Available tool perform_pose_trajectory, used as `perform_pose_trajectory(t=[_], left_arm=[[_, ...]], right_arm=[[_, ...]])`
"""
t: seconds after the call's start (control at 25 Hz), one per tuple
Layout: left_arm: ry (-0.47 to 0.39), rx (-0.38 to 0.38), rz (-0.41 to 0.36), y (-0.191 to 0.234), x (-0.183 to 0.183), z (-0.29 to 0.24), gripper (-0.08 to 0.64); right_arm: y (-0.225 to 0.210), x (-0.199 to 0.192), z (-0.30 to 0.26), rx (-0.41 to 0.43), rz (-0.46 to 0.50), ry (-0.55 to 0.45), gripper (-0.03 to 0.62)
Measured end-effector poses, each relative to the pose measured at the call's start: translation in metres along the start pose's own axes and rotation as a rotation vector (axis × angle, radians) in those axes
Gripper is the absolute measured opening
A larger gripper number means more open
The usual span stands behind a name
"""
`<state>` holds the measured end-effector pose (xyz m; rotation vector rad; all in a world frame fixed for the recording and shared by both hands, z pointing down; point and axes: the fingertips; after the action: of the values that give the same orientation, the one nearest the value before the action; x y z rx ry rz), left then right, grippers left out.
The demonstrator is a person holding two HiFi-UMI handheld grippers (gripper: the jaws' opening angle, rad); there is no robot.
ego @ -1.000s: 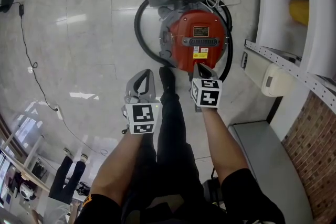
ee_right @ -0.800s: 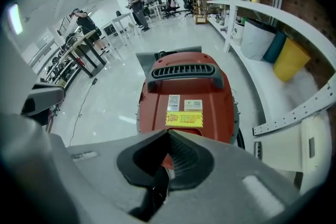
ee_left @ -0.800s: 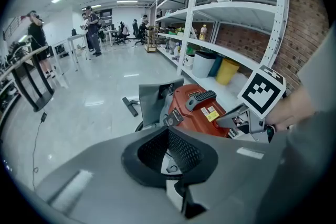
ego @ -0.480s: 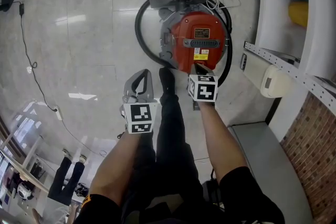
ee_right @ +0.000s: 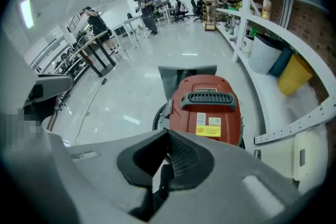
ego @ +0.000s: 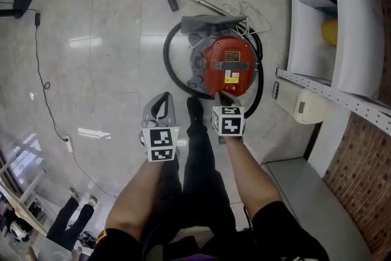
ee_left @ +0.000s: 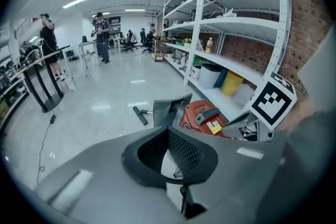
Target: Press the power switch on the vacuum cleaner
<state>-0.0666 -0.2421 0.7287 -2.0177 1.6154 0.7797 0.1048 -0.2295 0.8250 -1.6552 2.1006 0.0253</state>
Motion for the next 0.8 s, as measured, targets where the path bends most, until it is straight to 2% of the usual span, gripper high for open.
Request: perform_pose_trajectory(t=[0.28, 0.52, 0.64, 0.8], left_arm=[[-0.061, 0.009, 0.035, 0.021, 0.01, 0.068, 0.011], [-0.106, 0.021, 0.132, 0.045, 0.004, 0.137, 0.011], [-0.15, -0.007, 0.149, 0.048, 0.008, 0.17, 0.011], [-0.211, -0.05, 0.128, 0.05, 0.013, 0.221, 0.011]], right_arm=[[0.055, 0.014, 0.066, 0.011, 0.045, -0.11, -0.008], [0.104, 0.022, 0.132, 0.026, 0.075, -0.215, -0.008], [0.13, 0.028, 0.168, 0.032, 0.085, -0.285, -0.008], [0.17, 0.028, 0.218, 0.04, 0.095, -0.375, -0.008]])
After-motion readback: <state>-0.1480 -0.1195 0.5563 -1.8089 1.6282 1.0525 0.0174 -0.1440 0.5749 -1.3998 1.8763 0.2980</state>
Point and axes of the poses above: the fingertips, and each gripper's own axes: z backward along the fingers, y to its left, x out of its top, and after that the axes turned 5 degrees about x, right-handed
